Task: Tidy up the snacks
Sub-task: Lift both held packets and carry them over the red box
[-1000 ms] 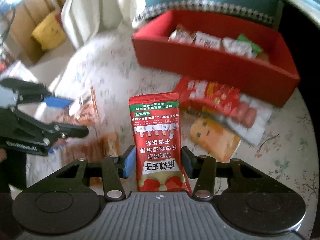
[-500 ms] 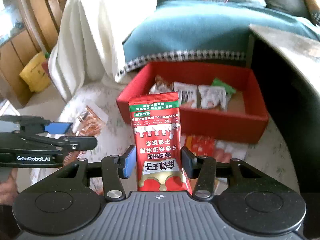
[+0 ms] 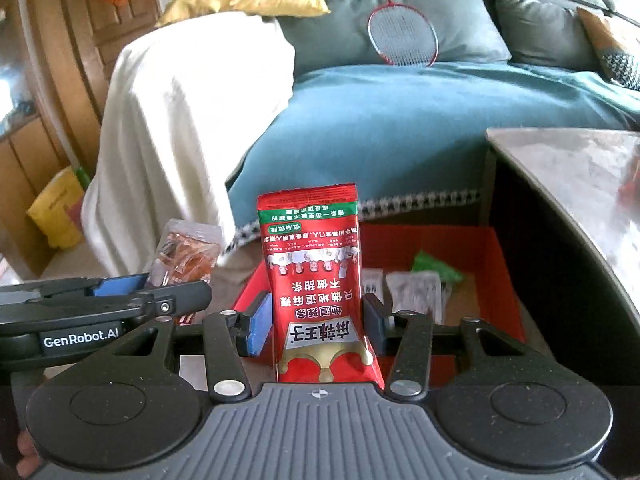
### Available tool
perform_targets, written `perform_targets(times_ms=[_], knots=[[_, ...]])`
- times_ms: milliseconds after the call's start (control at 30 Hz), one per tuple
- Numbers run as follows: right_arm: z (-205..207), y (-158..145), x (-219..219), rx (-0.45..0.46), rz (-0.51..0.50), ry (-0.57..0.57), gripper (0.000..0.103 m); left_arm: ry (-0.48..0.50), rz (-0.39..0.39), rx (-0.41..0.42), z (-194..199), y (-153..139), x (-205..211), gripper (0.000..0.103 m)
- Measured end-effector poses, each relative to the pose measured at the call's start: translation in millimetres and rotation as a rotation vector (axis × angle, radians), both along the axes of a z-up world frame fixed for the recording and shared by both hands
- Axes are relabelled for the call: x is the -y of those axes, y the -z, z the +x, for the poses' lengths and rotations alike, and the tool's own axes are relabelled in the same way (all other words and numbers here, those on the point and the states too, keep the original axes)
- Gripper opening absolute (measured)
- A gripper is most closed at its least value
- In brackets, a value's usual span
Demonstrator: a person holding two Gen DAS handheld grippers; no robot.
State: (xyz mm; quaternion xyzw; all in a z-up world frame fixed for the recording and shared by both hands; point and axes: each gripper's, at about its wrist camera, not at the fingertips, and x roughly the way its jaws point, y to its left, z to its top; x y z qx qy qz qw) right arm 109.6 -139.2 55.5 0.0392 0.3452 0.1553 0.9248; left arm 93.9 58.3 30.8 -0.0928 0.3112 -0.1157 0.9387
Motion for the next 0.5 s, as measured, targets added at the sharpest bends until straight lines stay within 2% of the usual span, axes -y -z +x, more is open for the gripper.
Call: perform_targets(times_ms=[500], knots=[[48,3,19,0.033,0.014,0.079,0.056,-0.027,0.021,0.064,51,-10,19,0.049]])
